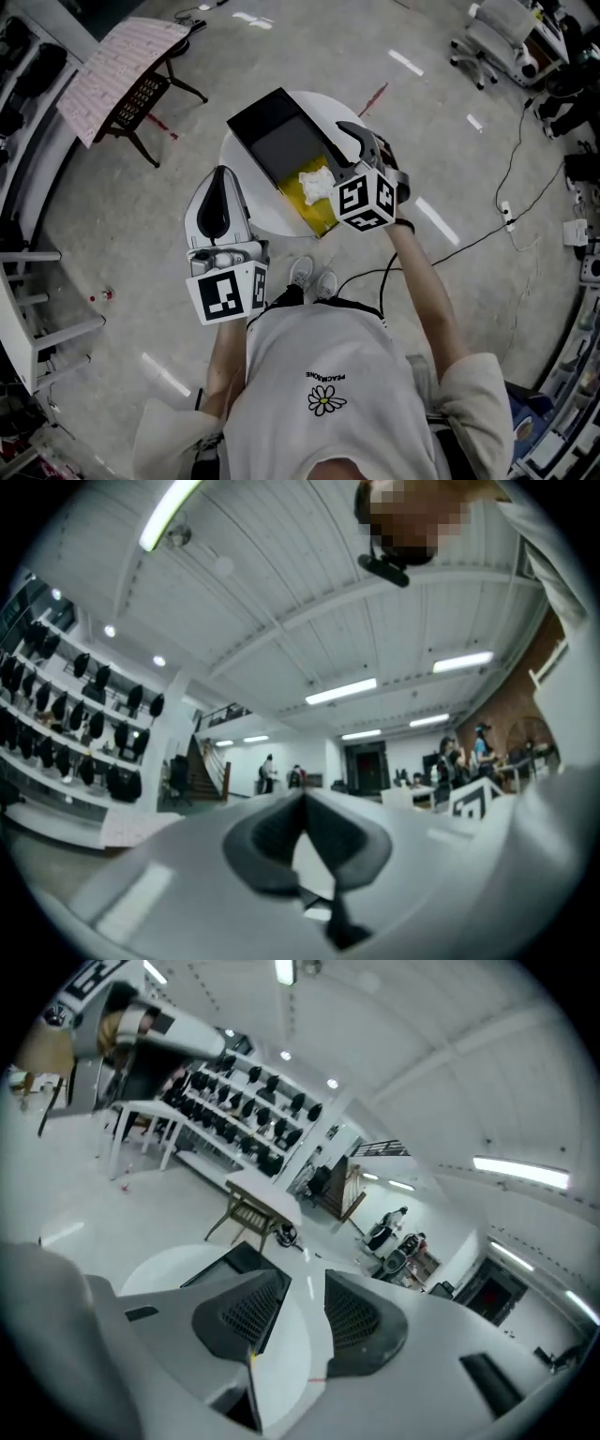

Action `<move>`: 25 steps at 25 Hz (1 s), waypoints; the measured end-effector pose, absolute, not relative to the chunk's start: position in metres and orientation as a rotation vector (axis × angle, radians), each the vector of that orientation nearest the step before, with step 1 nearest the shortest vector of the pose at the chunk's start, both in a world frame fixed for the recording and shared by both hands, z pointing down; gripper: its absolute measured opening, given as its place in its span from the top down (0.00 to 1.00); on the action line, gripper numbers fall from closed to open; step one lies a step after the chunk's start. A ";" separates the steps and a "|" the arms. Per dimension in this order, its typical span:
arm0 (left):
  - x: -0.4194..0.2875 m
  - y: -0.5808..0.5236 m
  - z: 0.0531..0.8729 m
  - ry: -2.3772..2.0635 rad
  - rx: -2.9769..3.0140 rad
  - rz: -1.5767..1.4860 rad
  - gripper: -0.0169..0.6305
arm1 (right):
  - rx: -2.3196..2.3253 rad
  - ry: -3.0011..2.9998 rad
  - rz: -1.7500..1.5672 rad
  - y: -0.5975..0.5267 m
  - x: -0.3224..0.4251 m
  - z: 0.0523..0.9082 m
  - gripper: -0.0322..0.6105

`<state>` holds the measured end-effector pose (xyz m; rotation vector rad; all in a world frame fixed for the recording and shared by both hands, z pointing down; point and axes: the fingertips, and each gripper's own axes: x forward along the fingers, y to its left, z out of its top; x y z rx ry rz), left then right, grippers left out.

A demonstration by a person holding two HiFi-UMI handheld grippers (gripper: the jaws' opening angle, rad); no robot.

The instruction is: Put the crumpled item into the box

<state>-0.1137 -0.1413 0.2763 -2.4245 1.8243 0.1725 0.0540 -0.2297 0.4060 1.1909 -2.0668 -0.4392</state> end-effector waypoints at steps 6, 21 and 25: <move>-0.088 -0.141 0.253 1.712 -2.429 0.189 0.97 | 1.534 -2.179 -0.481 -0.189 0.083 0.319 0.82; -0.046 -0.122 0.252 1.556 -2.482 0.184 0.97 | 2.092 -2.248 -0.336 -0.084 0.154 0.270 0.95; -0.041 -0.116 0.258 1.545 -2.507 0.165 0.97 | 2.092 -2.270 -0.280 -0.069 0.156 0.276 0.95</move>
